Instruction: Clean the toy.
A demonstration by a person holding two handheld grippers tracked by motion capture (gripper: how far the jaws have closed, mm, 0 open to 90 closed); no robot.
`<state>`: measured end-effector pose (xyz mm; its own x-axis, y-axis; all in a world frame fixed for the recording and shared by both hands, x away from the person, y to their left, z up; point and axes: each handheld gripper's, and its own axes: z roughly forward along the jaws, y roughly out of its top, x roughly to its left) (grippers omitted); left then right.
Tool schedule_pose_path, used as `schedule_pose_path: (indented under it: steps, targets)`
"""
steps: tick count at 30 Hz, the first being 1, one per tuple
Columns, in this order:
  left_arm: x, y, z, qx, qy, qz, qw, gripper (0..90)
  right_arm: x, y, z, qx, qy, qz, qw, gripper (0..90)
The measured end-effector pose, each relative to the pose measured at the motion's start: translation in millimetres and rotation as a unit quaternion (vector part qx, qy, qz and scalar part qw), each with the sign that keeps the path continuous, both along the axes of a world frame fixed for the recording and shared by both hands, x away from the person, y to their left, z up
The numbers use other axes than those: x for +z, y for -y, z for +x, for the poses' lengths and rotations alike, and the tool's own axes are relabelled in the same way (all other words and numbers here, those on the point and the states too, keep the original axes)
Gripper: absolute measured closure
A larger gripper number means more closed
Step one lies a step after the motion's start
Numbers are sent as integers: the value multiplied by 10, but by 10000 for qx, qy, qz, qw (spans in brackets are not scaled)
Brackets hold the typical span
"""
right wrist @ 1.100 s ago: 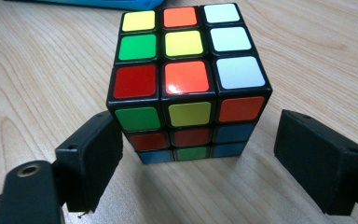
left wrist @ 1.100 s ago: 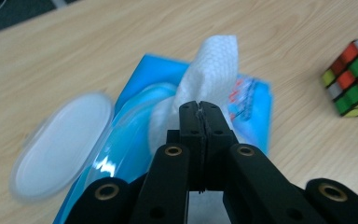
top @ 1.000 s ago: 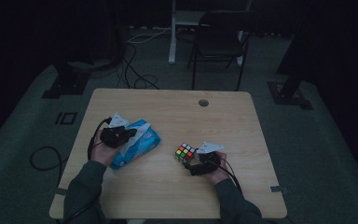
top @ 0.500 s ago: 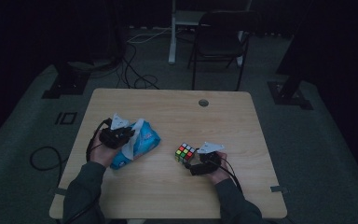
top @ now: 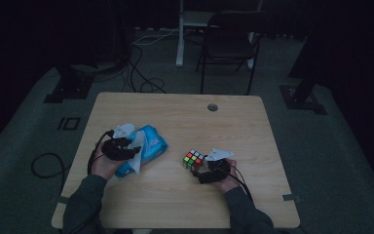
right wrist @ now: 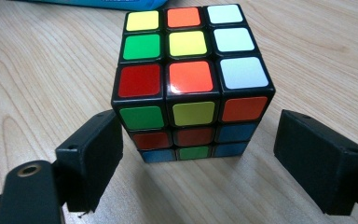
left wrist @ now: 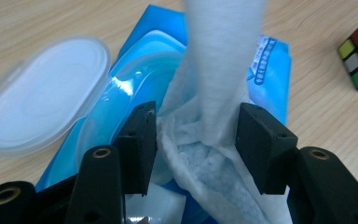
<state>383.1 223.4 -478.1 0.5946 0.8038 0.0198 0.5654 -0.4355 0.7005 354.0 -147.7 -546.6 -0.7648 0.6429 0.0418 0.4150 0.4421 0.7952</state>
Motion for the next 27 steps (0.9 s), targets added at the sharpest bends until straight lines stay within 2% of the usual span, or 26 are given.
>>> schedule_pose_path:
  steps: [2,4,6,8,10,12,13,15,16,20,22,25,27]
  targets:
    - [-18,3,31,109,4,-8,9999,541,3,2,-1,-2,-2,3,10000,156]
    - [-11,-16,50,144,-5,-174,9997,616,7,9,1,-7,9,2,10000,156]
    - [8,-28,51,154,39,-254,9996,695,11,15,2,-23,19,18,10000,157]
    - [24,-48,59,176,27,-346,9992,727,10,19,4,-36,15,19,10000,157]
    - [31,-41,63,208,35,-239,9995,783,9,17,4,-29,18,10,10000,158]
    - [10,-13,74,126,-43,-169,9998,770,7,12,2,-22,19,-1,10000,158]
    - [-9,1,82,91,-94,-121,9998,730,6,10,1,-22,17,-8,10000,157]
    - [-22,-14,98,165,-139,-230,9995,671,6,7,-1,-22,24,-19,10000,157]
    - [-23,-22,103,165,-167,-238,9994,680,8,8,-2,-22,24,-14,10000,157]
    - [-13,12,92,213,-66,-31,9997,853,11,12,-2,-17,29,-3,10000,158]
    - [16,15,84,242,-10,-58,9997,872,15,14,-3,-21,27,3,10000,157]
    - [91,0,56,205,142,-233,9994,880,23,17,-8,-30,41,27,10000,161]
    - [169,9,24,187,340,-249,9989,882,26,14,-11,-31,63,21,10000,173]
